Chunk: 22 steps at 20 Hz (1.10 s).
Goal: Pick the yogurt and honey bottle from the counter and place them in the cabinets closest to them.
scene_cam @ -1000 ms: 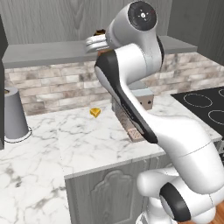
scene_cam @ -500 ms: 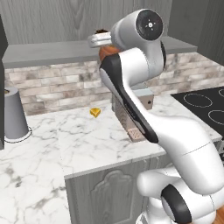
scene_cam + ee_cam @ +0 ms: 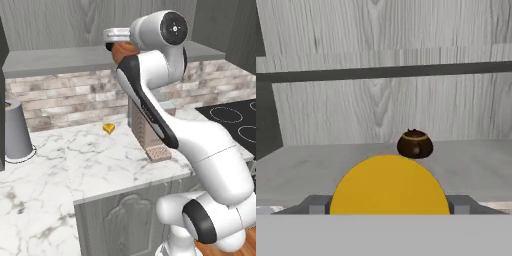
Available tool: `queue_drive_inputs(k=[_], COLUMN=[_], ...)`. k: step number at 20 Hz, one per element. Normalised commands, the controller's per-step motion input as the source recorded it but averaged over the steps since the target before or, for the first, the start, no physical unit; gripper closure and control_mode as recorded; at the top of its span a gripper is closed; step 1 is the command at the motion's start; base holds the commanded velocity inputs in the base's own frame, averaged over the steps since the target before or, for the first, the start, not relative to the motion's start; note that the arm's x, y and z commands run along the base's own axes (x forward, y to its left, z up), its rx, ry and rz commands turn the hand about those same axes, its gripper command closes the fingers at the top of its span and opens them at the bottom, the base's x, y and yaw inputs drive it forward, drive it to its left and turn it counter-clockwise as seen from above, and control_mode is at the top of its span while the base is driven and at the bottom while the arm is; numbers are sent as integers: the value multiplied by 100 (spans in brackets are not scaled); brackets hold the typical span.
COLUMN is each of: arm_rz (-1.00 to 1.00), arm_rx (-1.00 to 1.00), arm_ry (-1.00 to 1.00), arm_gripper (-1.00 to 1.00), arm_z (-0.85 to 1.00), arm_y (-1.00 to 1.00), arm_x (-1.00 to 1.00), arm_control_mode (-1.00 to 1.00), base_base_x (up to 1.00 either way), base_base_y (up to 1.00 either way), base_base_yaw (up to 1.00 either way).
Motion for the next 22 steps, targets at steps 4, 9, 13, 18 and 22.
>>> queue_drive_inputs(k=[4, 9, 13, 18, 22], arm_rz=[0, 0, 0, 0, 0], arm_rx=[9, 8, 5, 3, 0], arm_ry=[-1, 0, 1, 5, 9], arm_gripper=[100, 100, 100, 100, 100], arm_z=[8, 3, 0, 0, 2], arm_y=[0, 0, 0, 0, 3], arm_x=[30, 24, 31, 46, 52], arm_control_mode=[-100, -100, -100, -100, -100], base_base_x=[0, 0, 0, 0, 0], base_base_y=[0, 0, 0, 0, 0], base_base_yaw=[0, 0, 0, 0, 0])
